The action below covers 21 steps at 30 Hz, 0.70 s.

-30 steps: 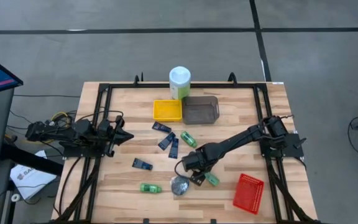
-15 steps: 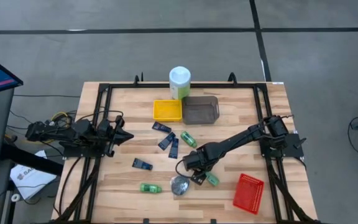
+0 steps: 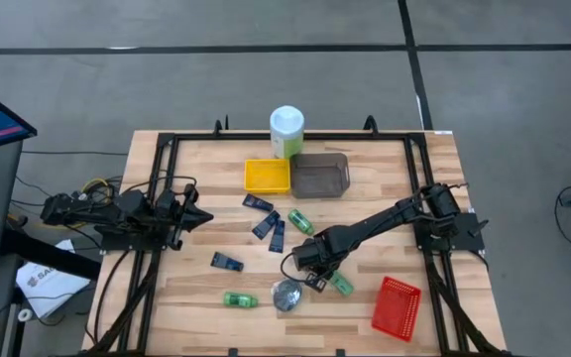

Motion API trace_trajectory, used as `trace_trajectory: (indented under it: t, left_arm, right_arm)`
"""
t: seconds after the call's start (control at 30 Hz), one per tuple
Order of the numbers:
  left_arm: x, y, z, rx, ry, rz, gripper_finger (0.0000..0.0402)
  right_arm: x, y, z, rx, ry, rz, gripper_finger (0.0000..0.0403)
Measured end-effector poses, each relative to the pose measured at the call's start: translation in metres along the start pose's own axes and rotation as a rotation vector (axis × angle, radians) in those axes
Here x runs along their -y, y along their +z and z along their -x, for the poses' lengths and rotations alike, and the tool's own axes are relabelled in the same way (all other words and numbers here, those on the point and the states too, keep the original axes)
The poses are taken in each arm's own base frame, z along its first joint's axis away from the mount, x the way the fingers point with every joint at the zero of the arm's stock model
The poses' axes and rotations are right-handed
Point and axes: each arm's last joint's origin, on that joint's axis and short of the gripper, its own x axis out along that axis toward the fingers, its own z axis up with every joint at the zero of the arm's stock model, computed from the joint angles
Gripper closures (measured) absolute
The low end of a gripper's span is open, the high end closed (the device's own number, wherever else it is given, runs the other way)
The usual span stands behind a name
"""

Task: Pick & Place Travel size toiletries
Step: Put the green shampoo bottle into the red basket

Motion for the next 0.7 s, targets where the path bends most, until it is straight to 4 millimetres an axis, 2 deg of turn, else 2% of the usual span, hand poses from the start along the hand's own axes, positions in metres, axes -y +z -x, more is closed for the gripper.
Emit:
trace_trajectory:
  t: [0.2,0.33,0.57,0.7]
  left_arm:
    - [0.000,0.000,0.000,0.000,0.000,0.000,0.0394]
    - [0.000,0.000,0.000,0.000,0.000,0.000,0.0394]
    - [0.000,0.000,0.000,0.001,0.000,0.000,0.0394]
    - [0.000,0.000,0.000,-0.003,0.001,0.000,0.0394]
  right_arm:
    - [0.000,0.000,0.002,0.000,0.000,-0.001,0.0326]
    - [0.000,-0.003,0.012,0.033,0.002,-0.001,0.0326]
    - [0.006,-0.011,0.063,0.257,-0.045,-0.031,0.0326]
    - [0.004,-0.029,0.100,0.475,-0.080,-0.034,0.0326]
